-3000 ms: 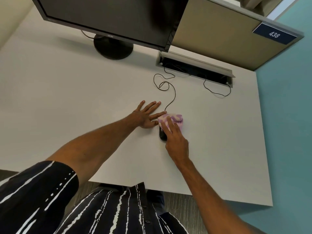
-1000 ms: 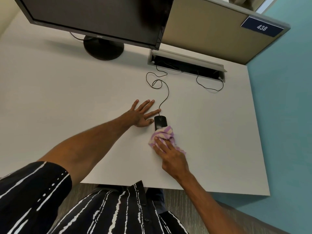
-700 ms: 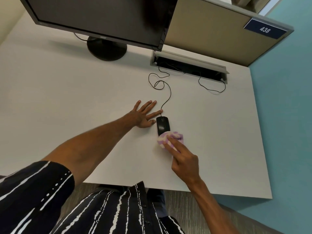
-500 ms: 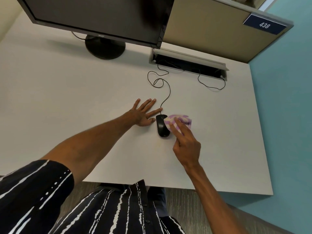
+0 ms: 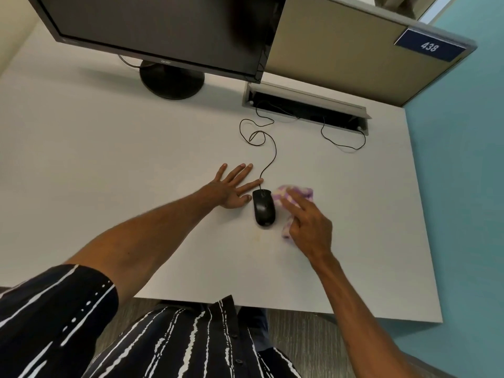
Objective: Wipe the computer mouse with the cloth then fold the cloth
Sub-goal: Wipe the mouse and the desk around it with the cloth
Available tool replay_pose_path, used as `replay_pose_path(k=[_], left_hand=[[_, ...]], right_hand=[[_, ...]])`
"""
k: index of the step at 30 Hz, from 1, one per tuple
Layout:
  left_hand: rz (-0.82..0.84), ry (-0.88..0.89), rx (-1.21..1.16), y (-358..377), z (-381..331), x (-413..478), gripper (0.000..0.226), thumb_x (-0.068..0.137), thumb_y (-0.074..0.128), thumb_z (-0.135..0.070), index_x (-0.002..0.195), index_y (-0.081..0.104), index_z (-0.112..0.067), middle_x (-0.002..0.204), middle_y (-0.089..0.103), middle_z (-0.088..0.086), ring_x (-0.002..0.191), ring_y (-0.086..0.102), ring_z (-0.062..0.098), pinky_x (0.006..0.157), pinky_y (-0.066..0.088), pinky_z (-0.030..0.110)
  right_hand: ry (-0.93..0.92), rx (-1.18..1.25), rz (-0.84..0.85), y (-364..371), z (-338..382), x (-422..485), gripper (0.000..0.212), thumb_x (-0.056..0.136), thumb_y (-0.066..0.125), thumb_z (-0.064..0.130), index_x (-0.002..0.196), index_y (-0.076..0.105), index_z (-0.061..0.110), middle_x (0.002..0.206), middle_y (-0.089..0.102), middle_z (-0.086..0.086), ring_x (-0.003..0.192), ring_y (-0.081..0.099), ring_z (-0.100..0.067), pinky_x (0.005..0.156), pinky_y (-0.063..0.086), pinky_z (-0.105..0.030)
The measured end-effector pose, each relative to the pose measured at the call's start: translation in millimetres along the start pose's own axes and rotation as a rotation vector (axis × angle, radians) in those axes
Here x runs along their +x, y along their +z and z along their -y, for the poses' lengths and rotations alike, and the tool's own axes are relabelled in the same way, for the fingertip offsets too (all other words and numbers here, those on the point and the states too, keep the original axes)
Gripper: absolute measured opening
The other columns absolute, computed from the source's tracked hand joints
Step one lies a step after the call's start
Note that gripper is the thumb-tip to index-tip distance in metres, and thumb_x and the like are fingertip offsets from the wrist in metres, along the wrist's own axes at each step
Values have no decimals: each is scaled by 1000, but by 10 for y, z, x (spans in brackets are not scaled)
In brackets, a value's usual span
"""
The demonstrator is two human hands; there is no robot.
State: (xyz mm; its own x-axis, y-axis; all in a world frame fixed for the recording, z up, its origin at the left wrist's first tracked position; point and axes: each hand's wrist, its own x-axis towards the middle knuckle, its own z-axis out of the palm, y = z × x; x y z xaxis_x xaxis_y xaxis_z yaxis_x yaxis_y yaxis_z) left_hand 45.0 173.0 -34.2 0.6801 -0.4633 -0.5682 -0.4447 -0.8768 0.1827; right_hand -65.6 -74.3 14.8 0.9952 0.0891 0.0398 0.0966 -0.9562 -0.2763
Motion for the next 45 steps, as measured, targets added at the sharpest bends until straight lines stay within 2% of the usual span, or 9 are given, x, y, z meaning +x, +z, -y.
replay_pose_path(k=[5, 10, 17, 22, 28, 34, 37, 40, 45], left_hand=[[14, -10, 14, -3, -23, 3, 65, 118, 15, -58, 171, -22, -50, 179, -38, -2, 169, -30, 21, 136, -12, 62], [4, -19, 22, -13, -29, 1, 66, 118, 15, -59, 172, -23, -49, 179, -38, -2, 170, -29, 21, 137, -11, 62], [-10, -12, 22, 11, -21, -1, 66, 118, 15, -59, 172, -22, -49, 180, -37, -2, 170, -28, 21, 137, -10, 62], [-9, -14, 24, 1, -32, -8, 66, 118, 15, -59, 172, -21, -49, 180, -36, -2, 170, -27, 21, 137, -10, 62], [2, -24, 33, -9, -45, -20, 67, 118, 15, -59, 172, -23, -48, 179, -37, -1, 170, -28, 22, 136, -11, 63], [-7, -19, 19, 5, -30, -17, 66, 118, 15, -60, 171, -23, -50, 179, -38, -1, 170, -29, 22, 136, -12, 63], [-9, -8, 22, 6, -23, -17, 66, 118, 14, -60, 172, -23, -49, 179, -38, 0, 170, -29, 23, 136, -12, 63], [-11, -3, 20, -1, -19, -21, 66, 118, 15, -60, 172, -22, -49, 179, -38, 0, 170, -29, 23, 136, -12, 63], [-18, -4, 19, 3, -14, -33, 66, 118, 15, -60, 172, -21, -49, 180, -37, 0, 170, -28, 22, 136, -12, 63]], right_hand=[[-60, -104, 115, -45, 173, 502, 68, 81, 71, -5, 134, 69, 37, 146, 62, 4, 132, 61, -23, 71, 60, -43], [-132, -226, 391, 8, 274, 664, 59, 93, 73, 11, 145, 60, 34, 159, 49, 3, 146, 46, -25, 88, 59, -51], [-217, -212, 318, -91, -28, 311, 62, 88, 70, 0, 141, 66, 33, 158, 53, 2, 143, 52, -25, 70, 49, -31], [-112, -187, 274, -88, 60, 433, 63, 93, 66, 2, 147, 60, 33, 162, 47, 4, 149, 44, -21, 80, 57, -40], [-190, -383, 414, -23, 400, 820, 46, 96, 70, 19, 140, 65, 31, 155, 51, 1, 139, 50, -24, 86, 58, -44], [-296, -384, 487, -193, 359, 701, 52, 92, 76, 18, 138, 63, 37, 150, 55, 1, 141, 49, -29, 91, 56, -48], [-234, -287, 530, -246, 191, 482, 64, 89, 70, 11, 141, 61, 48, 161, 46, 17, 137, 57, -23, 96, 57, -41], [-232, -229, 529, -292, 8, 376, 58, 85, 64, 10, 123, 72, 53, 150, 55, 30, 123, 67, -13, 82, 54, -25], [-94, -60, 250, -271, -1, 479, 69, 85, 60, 5, 128, 65, 59, 146, 55, 35, 130, 54, 5, 81, 46, -17]])
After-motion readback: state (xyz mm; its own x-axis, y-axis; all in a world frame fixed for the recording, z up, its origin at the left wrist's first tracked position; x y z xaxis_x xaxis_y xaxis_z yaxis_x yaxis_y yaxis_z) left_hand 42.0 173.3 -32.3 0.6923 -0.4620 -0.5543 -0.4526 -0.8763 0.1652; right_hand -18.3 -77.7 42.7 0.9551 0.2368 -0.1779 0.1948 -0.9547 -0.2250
